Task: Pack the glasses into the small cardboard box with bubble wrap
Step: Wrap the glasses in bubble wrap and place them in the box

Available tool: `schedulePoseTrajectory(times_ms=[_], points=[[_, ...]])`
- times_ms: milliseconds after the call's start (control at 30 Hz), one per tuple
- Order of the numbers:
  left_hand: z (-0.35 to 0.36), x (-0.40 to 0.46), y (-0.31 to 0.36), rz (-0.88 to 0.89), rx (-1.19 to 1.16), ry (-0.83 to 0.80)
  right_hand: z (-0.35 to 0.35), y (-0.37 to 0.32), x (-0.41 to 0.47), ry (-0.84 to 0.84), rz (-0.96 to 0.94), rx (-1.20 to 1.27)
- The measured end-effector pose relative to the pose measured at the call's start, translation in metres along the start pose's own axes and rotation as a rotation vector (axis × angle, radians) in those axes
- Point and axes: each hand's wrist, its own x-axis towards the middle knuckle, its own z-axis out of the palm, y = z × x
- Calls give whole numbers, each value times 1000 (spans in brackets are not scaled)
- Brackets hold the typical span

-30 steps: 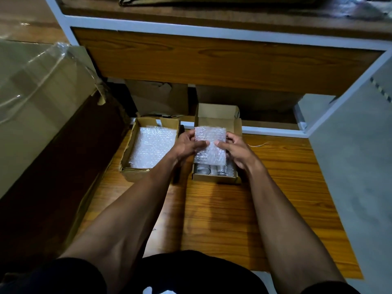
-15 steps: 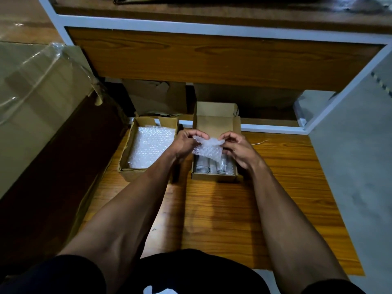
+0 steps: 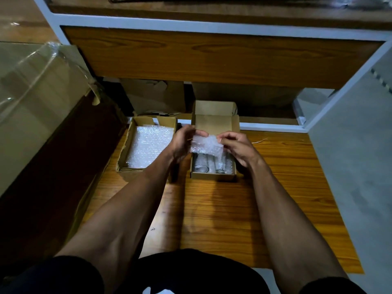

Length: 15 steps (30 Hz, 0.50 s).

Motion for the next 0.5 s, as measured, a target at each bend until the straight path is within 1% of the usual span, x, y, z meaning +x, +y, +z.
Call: schedulePoseTrajectory(times_ms=[133,233,367,500], points=[[-2,6,-3,41,141,11,2,-3,-1,14,-4,-66],[-2,8,-6,41,224,15,3,-6,1,30,-11,-83],[2,6,-4,77,208,16,2,-8,1,-17,51,-37],[1,6,-4,145,259,22,2,-10,-2,-69,69,-86]])
